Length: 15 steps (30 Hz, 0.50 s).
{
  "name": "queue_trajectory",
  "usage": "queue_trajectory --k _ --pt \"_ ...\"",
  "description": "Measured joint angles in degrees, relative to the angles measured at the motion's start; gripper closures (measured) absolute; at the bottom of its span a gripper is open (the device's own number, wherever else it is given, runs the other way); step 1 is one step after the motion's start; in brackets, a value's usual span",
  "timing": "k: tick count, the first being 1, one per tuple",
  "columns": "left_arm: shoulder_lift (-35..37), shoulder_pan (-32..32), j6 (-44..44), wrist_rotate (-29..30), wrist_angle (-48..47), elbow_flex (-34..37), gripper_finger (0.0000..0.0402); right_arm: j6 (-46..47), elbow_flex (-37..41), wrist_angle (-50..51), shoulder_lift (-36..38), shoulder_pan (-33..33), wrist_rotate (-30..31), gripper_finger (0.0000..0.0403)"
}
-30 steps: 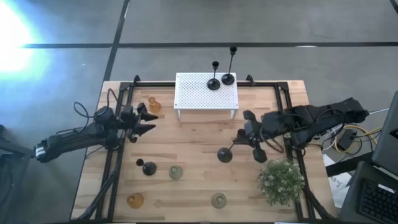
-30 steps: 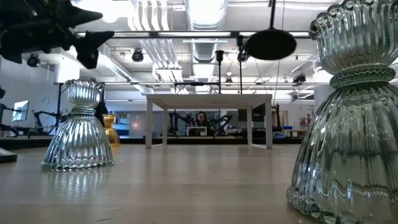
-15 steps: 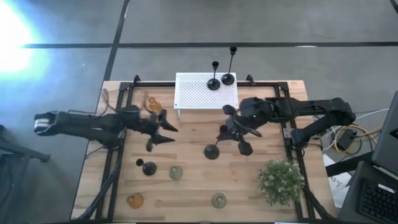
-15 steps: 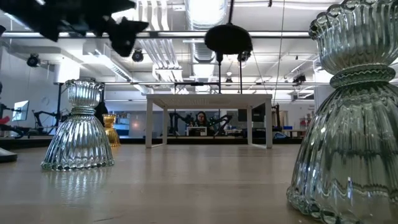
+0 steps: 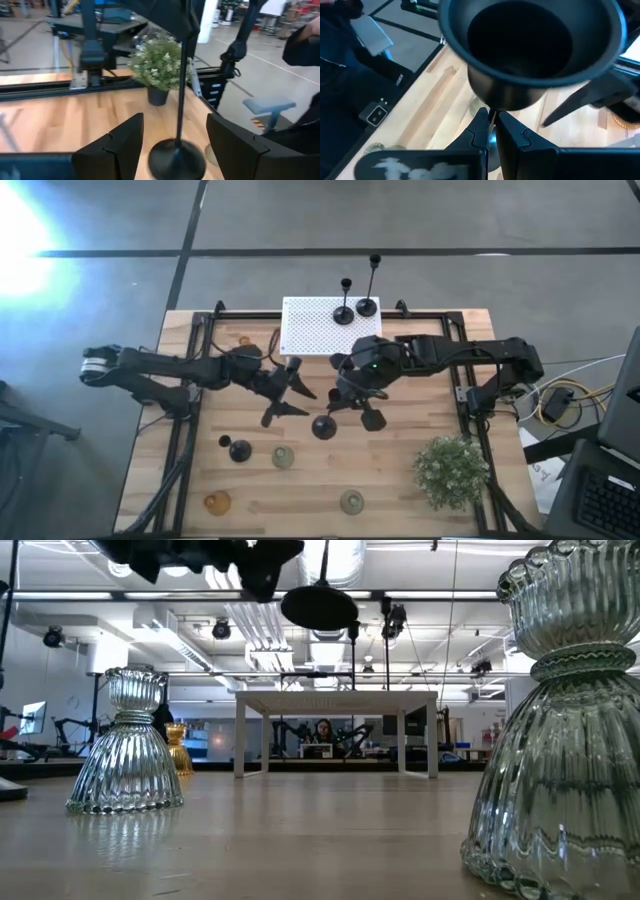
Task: Pick & Place candle stick holders
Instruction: Put the black candle holder on the shelf
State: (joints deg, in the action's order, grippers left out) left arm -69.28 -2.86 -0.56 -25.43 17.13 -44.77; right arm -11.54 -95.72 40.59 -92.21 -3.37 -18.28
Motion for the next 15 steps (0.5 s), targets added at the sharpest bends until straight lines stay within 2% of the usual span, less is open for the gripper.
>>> queue_trajectory --k 15 --pt "-6.7 0.8 0.8 -3.5 -0.4 -7.8 0.0180 -1.9 -2.8 -1.0 -1.8 1.1 0.0 0.0394"
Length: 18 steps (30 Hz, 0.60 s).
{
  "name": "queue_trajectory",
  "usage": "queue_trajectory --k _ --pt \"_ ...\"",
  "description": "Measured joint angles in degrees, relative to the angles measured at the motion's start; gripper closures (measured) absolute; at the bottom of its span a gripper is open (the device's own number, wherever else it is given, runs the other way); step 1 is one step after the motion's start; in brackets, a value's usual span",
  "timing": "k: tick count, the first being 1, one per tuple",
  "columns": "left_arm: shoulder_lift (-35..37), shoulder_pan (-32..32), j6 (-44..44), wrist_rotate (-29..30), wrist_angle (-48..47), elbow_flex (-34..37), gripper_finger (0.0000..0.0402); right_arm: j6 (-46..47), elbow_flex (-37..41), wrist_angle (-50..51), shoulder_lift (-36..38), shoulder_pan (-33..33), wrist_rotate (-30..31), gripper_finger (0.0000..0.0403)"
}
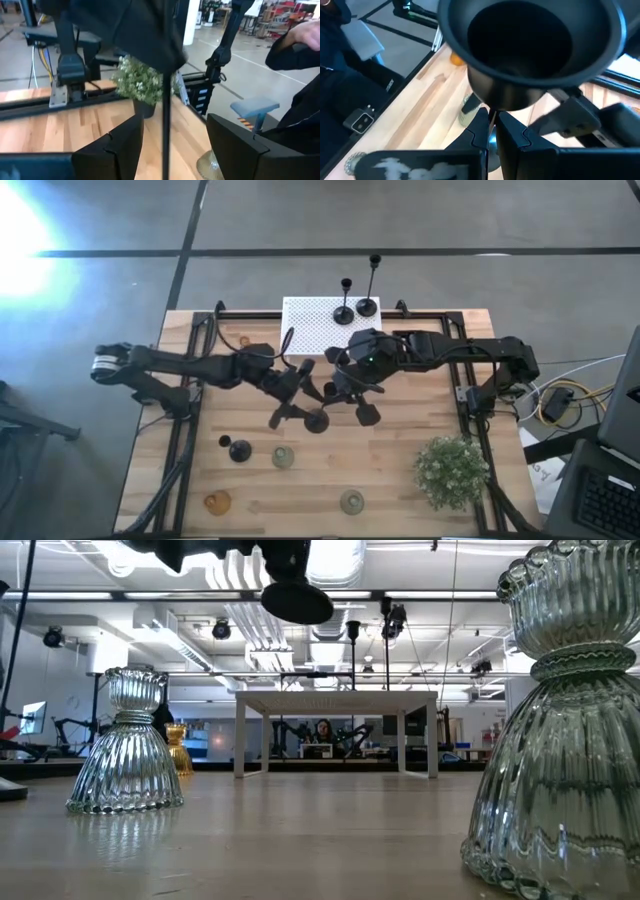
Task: Pick & Place candle stick holders
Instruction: Put the black candle holder on the shelf
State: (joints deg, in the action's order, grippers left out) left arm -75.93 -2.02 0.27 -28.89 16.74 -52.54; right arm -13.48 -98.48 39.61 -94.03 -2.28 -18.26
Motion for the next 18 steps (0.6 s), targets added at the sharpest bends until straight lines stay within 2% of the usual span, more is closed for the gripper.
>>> queue_trajectory --k 11,14,18 --pt "-3.2 0.0 0.3 0.3 0.2 -3.7 0.0190 0.2 0.3 0.3 -0.1 0.1 0.0 0.0394" --pt "-3.7 0.0 1.1 0.4 -0.1 -3.7 0.0218 0.2 0.3 0.5 -0.1 0.1 0.0 0.0394" --pt "-3.7 0.0 1.6 0.4 -0.2 -3.6 0.0285 0.4 0.4 0.7 -0.1 0.1 0.0 0.0394"
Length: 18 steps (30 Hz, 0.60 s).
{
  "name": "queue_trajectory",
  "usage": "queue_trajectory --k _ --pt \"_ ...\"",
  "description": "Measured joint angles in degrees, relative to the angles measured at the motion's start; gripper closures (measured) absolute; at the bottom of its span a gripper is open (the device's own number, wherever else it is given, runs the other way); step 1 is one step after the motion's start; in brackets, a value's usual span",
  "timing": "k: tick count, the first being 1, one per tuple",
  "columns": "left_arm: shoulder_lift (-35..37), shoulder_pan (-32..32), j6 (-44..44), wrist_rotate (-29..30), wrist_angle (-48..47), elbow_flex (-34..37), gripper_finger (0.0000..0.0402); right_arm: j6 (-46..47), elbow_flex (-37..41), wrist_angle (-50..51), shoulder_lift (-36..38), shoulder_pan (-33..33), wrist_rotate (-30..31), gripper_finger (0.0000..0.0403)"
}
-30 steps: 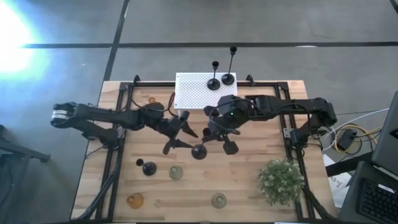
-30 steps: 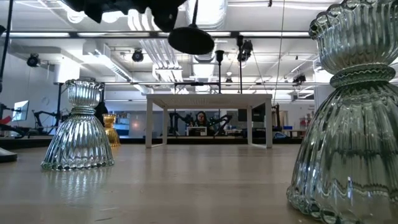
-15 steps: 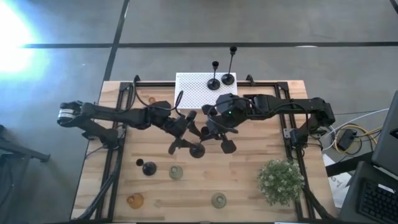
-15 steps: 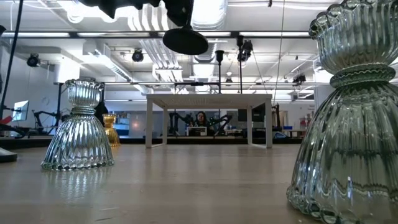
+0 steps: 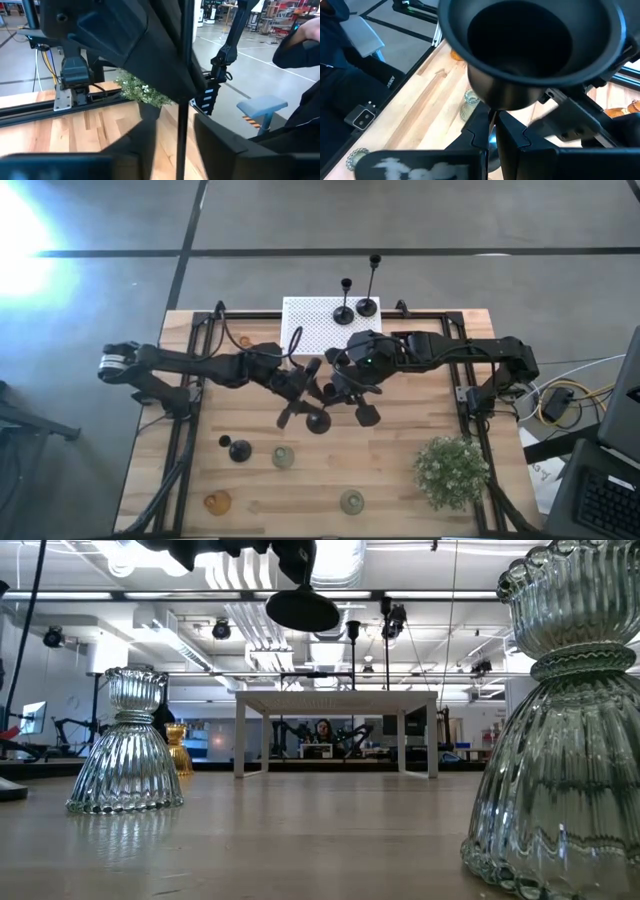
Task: Pick & Place candle stick holders
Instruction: Put the black candle holder on the shelf
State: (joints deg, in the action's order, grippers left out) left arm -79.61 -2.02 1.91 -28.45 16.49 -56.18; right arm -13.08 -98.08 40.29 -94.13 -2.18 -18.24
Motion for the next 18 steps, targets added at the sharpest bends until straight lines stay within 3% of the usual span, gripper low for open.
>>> queue_trajectory --k 4,5,11,18 --pt "0.7 0.0 0.7 0.1 -1.9 0.0 0.0375 0.0 0.0 0.0 0.0 0.0 0.0 0.0394" --pt "0.9 0.0 1.2 0.2 -2.5 0.0 0.0382 0.0 0.0 0.0 0.0 0.0 0.2 0.0394" --pt "1.1 0.0 2.1 2.3 -3.9 0.0 0.0383 2.1 0.2 0.2 0.0 0.0 0.6 0.0387" --pt "1.8 0.0 2.2 3.1 -5.6 0.2 0.0383 5.6 -0.8 6.4 0.5 0.0 0.1 0.0326"
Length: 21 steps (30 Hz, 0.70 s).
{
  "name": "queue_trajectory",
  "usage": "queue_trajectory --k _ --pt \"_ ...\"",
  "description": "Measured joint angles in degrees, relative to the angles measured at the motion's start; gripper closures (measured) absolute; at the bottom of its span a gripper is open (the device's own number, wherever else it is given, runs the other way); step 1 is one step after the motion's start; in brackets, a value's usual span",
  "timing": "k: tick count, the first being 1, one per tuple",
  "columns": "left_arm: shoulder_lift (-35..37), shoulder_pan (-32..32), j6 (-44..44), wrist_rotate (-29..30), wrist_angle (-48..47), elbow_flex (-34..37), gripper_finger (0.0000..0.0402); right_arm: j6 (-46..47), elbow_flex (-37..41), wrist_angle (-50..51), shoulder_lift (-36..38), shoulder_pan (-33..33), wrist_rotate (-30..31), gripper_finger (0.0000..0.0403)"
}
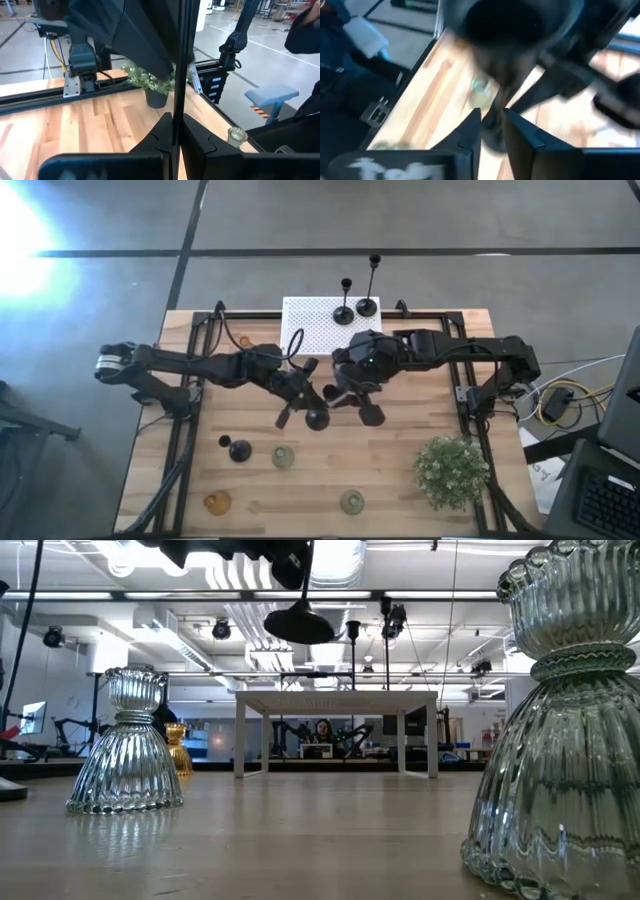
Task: Pick & Place candle stick holders
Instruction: Put the black candle holder on the shelf
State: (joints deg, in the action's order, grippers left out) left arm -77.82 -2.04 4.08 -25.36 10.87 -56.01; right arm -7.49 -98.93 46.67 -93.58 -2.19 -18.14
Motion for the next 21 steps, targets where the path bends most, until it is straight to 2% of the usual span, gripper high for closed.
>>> queue_trajectory --k 4,10,18,21 --pt "1.9 0.0 1.1 3.1 -3.0 0.0 0.0383 2.4 -0.3 7.9 0.6 -0.1 -0.1 0.0291" --pt "6.4 0.0 2.3 13.2 -8.0 0.0 0.0383 8.4 1.2 18.1 2.9 -0.1 0.4 0.0267" --pt "13.7 -0.2 5.4 26.0 -10.1 3.0 0.0383 14.9 12.2 15.4 10.8 -0.7 10.4 0.0276" --pt "16.3 -0.6 6.9 29.1 -10.0 4.5 0.0383 16.0 19.7 7.4 15.6 -0.7 10.5 0.0285"
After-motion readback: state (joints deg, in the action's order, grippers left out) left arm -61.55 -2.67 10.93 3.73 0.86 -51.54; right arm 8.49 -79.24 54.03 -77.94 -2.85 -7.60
